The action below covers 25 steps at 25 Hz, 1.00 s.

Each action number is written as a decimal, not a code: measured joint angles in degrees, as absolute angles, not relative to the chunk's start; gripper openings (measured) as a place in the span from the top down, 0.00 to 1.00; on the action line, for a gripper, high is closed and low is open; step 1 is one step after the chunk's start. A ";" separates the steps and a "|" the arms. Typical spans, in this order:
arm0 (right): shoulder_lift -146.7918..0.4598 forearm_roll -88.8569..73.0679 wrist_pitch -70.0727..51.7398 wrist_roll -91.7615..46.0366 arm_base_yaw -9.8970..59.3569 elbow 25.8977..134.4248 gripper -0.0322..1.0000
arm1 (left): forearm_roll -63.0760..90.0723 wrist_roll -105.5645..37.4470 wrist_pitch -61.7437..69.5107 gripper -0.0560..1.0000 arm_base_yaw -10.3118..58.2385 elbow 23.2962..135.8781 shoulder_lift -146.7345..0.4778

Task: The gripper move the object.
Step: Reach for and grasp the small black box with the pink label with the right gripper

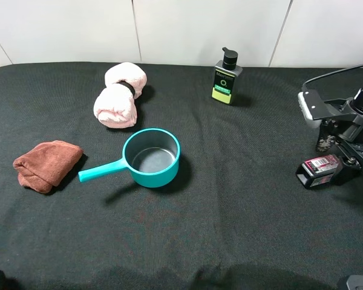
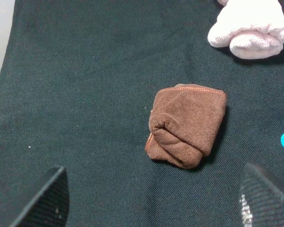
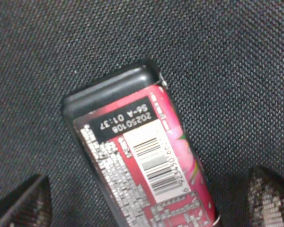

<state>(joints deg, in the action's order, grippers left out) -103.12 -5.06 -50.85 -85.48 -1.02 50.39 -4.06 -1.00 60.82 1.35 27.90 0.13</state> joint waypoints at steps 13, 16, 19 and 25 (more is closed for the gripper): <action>-103.12 -5.49 -49.71 -86.28 -1.02 50.39 0.37 | -4.06 -1.00 60.82 0.22 1.35 27.90 0.13; -103.12 -5.54 -49.41 -86.28 -1.02 50.39 0.37 | -4.06 -1.00 60.82 0.22 1.35 27.90 0.13; -103.12 -5.54 -49.42 -86.28 -1.02 50.39 0.37 | -4.06 -1.00 60.82 0.22 1.35 27.90 0.13; -103.12 -5.54 -49.35 -86.29 -1.02 50.39 0.37 | -4.06 -1.00 60.82 0.22 1.35 27.90 0.13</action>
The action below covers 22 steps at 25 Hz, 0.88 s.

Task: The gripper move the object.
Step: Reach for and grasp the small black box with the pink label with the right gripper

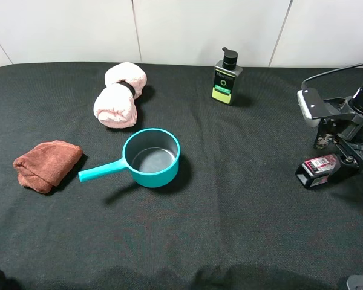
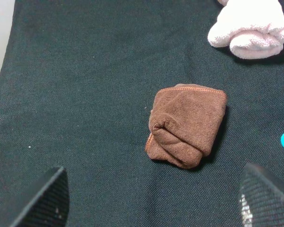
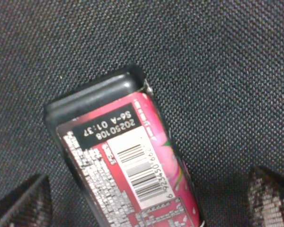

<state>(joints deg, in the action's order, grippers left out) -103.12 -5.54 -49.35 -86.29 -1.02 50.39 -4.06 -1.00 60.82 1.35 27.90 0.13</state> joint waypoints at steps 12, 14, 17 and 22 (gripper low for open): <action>-103.12 -5.56 -49.01 -86.29 -1.02 50.39 0.37 | -4.06 -1.00 60.82 0.22 1.35 27.90 0.13; -103.12 -5.66 -47.80 -86.29 -1.02 49.30 0.37 | -4.06 -1.00 60.82 0.22 1.35 27.90 0.13; -103.12 -5.66 -45.14 -86.34 -1.02 46.82 0.37 | -4.06 -1.00 60.82 0.22 1.35 27.90 0.13; -103.12 -5.66 -43.31 -86.59 -1.02 45.64 0.37 | -4.06 -1.00 60.82 0.22 1.35 27.90 0.13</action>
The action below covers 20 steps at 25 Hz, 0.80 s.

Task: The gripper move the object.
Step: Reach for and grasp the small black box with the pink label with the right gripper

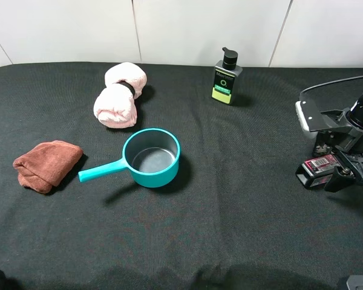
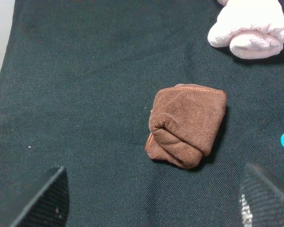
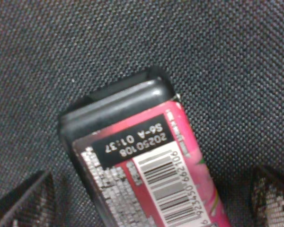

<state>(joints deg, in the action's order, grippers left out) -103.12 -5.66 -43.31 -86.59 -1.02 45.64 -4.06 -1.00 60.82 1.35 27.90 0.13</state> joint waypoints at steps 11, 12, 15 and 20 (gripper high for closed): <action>-103.12 -5.65 -41.02 -86.76 0.76 45.59 0.37 | -4.06 -1.00 60.82 0.22 1.35 27.90 0.13; -103.12 -5.70 -40.74 -86.76 1.09 45.59 0.37 | -4.06 -1.00 60.82 0.22 1.35 27.90 0.13; -103.33 -5.77 -40.43 -86.76 1.48 45.59 0.37 | -4.06 -1.00 60.82 0.22 1.35 27.90 0.13; -105.57 -5.77 -41.80 -86.70 1.48 45.48 0.37 | -4.06 -1.00 60.82 0.22 1.35 27.90 0.13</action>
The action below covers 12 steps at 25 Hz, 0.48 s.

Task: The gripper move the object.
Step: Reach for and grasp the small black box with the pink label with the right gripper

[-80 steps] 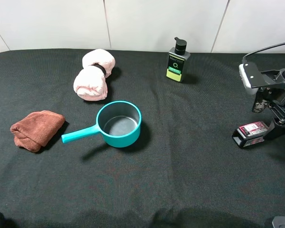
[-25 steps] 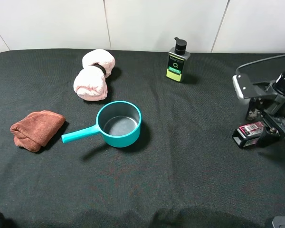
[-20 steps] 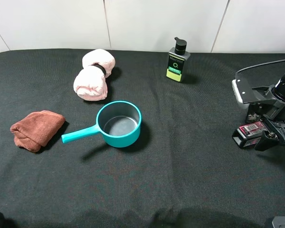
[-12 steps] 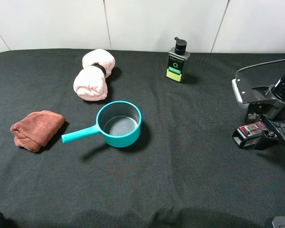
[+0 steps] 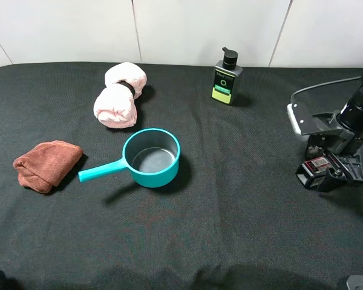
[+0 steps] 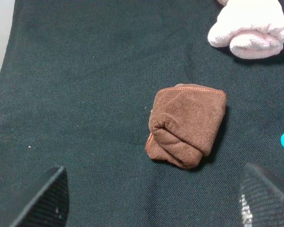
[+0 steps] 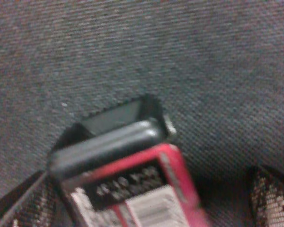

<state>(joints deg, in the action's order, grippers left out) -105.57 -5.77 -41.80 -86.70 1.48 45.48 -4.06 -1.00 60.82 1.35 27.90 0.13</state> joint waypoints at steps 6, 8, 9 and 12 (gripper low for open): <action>-106.18 -6.07 -41.46 -86.66 1.48 45.48 0.37 | -4.06 -1.00 60.82 0.22 1.35 27.90 0.13; -106.18 -6.12 -41.46 -86.64 1.48 45.48 0.37 | -4.06 -1.00 60.82 0.22 1.35 27.90 0.13; -106.18 -6.12 -41.46 -86.58 1.48 45.48 0.37 | -4.06 -1.00 60.82 0.22 1.35 27.90 0.13; -106.18 -6.12 -41.46 -86.58 1.48 45.48 0.37 | -4.06 -1.00 60.82 0.22 1.35 27.90 0.13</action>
<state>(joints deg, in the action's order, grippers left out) -106.18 -6.12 -41.46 -86.58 1.48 45.48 -4.06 -1.00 60.82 1.35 27.90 0.13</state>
